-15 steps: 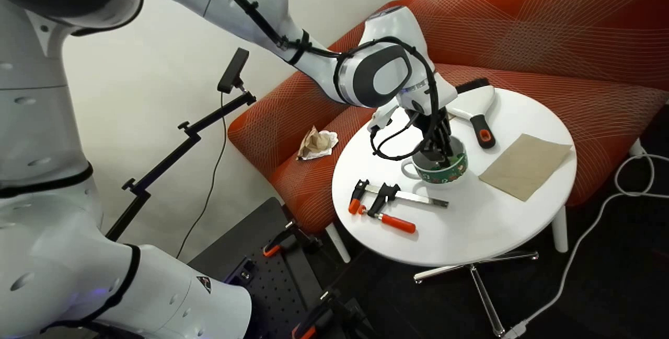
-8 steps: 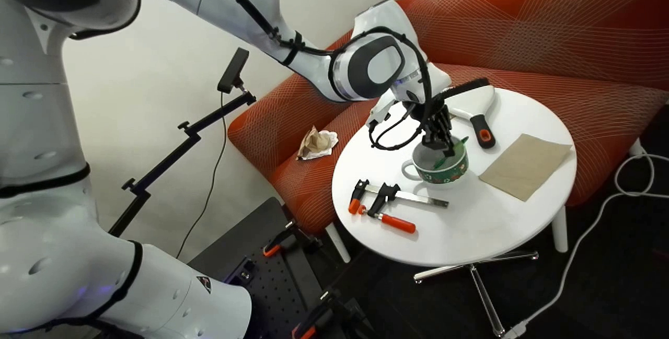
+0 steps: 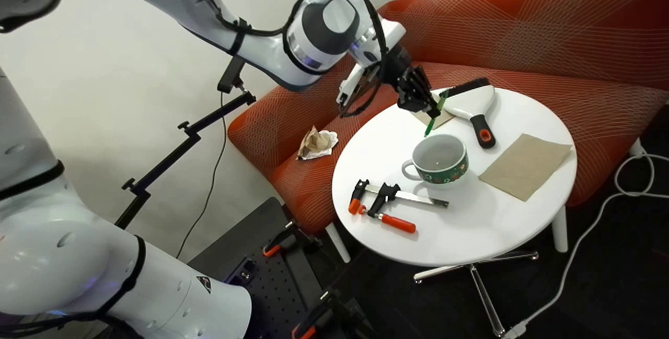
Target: Remove the pen from the cup
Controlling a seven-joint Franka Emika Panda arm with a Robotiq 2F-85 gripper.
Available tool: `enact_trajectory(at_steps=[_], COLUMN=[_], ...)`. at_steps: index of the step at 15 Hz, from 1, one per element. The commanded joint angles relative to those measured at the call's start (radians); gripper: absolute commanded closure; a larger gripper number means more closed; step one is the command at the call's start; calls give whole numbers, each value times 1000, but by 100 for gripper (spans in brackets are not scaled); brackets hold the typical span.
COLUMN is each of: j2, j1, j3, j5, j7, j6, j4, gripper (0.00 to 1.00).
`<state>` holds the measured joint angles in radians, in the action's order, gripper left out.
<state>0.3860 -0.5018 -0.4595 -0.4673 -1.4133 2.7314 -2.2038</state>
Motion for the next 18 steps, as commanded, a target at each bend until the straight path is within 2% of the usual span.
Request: enact_trajectory(at_steps=[1, 5, 9, 12, 18], j2=[-116, -120, -55, -2, 137], j1=[40, 149, 234, 233, 193], j3=[73, 262, 437, 489, 502], j5=[-105, -36, 155, 233, 253], j7=[-38, 121, 398, 539, 687], j6=[9, 8, -22, -77, -171], j4=[-47, -33, 6, 48, 189], gripper=[97, 97, 97, 97, 97])
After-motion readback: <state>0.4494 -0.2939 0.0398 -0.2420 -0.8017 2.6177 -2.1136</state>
